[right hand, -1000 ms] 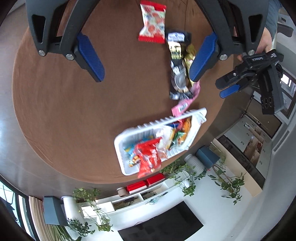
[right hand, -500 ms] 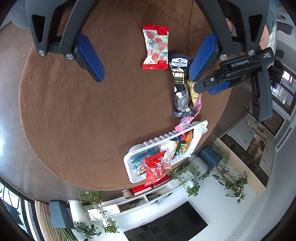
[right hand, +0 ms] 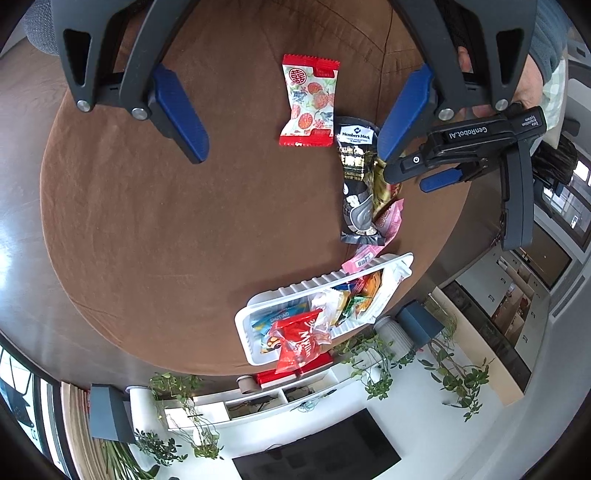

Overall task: Organize snacks
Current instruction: 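Move both tools back toward the gold packet and remaining snacks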

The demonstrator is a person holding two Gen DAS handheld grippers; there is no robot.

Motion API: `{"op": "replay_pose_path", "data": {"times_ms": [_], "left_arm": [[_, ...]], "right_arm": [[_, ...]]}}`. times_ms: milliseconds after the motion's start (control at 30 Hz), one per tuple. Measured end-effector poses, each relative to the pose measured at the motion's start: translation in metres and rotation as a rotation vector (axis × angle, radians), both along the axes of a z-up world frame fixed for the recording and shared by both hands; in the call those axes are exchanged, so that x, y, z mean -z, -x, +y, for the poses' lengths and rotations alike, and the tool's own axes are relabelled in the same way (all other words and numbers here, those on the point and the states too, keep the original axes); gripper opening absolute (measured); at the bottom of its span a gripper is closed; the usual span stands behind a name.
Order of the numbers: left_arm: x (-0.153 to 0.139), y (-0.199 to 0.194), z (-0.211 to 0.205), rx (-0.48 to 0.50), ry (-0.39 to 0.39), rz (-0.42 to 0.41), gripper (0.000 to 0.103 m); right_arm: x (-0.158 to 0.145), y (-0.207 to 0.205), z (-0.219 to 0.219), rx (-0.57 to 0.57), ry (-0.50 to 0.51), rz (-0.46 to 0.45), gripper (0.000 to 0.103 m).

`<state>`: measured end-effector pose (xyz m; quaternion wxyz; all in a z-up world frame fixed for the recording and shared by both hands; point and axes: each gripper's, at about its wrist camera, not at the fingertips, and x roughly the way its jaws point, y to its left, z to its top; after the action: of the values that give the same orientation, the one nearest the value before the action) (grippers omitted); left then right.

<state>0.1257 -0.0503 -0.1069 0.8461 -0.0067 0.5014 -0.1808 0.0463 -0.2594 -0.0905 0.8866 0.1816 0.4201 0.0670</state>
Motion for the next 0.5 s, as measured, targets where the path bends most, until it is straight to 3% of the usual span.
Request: {"op": "replay_pose_path", "data": {"times_ms": [100,167,200,367,500], "left_arm": [[0.002,0.001,-0.006,0.031,0.000,-0.006,0.095],[0.004,0.001,-0.011,0.055,-0.013,-0.004,0.083],[0.004,0.002,-0.011,0.057,-0.011,-0.008,0.082],[0.004,0.000,-0.005,0.048,-0.028,-0.016,0.060],[0.005,-0.002,-0.001,0.038,-0.031,-0.016,0.057]], "right_arm": [[0.001,0.000,0.004,-0.007,0.008,0.003,0.095],[0.001,0.001,0.006,-0.011,0.014,0.007,0.095],[0.001,0.001,0.007,-0.013,0.024,0.006,0.095],[0.001,0.002,0.008,-0.009,0.039,0.003,0.095],[0.000,0.002,0.009,-0.016,0.045,0.002,0.095]]}}
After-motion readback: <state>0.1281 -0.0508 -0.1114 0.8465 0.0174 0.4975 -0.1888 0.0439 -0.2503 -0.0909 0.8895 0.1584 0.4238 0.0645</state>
